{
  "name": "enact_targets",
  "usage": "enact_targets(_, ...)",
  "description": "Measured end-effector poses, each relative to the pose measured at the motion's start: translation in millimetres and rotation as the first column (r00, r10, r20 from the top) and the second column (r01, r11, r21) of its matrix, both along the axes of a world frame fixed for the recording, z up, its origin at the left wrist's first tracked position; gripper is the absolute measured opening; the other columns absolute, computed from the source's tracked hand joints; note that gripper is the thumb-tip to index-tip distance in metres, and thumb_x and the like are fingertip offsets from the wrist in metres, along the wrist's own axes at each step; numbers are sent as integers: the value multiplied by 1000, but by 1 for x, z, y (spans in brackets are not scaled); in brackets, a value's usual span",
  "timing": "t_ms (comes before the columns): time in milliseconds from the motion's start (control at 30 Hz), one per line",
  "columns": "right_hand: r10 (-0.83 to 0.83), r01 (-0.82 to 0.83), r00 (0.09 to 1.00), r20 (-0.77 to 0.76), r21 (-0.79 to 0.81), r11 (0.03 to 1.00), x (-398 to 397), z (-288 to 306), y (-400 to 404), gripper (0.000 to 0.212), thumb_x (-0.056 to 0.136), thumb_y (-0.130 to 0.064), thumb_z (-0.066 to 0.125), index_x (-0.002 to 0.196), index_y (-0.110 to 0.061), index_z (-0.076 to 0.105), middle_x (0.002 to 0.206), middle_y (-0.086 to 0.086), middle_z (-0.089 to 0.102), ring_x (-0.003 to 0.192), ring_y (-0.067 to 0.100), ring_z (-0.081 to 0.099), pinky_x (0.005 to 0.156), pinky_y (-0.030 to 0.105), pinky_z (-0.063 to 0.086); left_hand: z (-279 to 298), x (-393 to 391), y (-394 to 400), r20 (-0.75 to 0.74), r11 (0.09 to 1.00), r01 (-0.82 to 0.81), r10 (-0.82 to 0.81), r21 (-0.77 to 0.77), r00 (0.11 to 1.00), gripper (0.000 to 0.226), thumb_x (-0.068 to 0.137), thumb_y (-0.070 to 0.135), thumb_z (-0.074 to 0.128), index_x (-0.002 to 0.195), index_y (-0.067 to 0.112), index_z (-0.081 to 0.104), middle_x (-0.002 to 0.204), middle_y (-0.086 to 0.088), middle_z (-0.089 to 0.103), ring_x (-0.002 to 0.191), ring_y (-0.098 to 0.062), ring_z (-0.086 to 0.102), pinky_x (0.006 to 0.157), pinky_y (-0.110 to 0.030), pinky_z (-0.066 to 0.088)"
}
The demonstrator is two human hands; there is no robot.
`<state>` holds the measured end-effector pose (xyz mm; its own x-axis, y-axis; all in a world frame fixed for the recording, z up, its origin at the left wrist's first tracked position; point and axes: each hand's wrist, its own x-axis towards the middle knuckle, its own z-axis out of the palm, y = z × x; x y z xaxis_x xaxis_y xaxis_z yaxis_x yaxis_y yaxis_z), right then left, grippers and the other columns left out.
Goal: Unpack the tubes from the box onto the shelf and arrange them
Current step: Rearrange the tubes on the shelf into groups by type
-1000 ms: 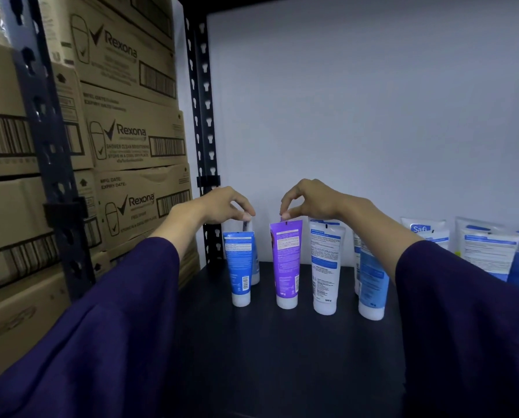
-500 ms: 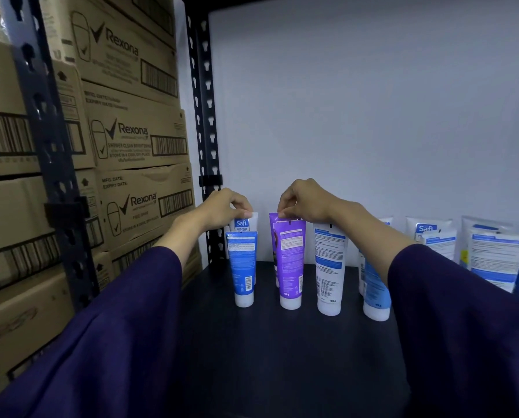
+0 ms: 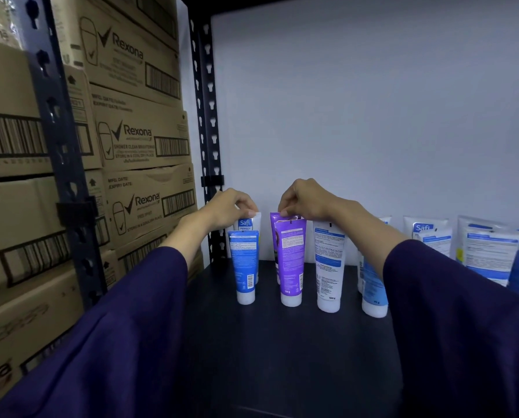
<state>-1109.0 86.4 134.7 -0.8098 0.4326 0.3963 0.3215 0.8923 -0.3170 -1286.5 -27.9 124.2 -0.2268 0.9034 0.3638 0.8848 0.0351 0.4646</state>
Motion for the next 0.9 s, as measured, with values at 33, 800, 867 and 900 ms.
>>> enact_targets(33,-6,6,1000,-8,3,1000,2,0,-1,15,87,-14,66,100,-7,70,99,10,71,93,14,62,72,24,49,1,3,-1,11,1000,4,-4,11,1000,12,90,19,63,100,17,68,103,1,66,102,-13,56,90,-31,45)
enact_targets(800,-291,292,956,-46,21,956,144,3,5,23,84,-9,68,107,-5,70,108,11,70,100,19,63,86,22,46,20,132,38,-111,975,196,-185,101,976,16,90,11,63,104,14,69,103,3,66,96,-11,59,85,-21,41)
enact_targets(867,-288,289,957,-38,19,957,147,2,11,24,84,-10,69,108,-6,69,109,10,69,101,18,64,85,20,46,21,135,48,-148,979,200,-193,37,970,18,89,10,64,105,15,70,107,2,67,97,-10,60,86,-21,42)
enact_targets(900,-284,285,958,-34,21,958,148,1,14,25,84,-10,69,108,-6,69,110,10,69,101,18,64,85,20,45,21,135,53,-167,979,202,-200,-6,966,19,88,9,64,105,15,70,108,1,68,97,-9,60,85,-20,42)
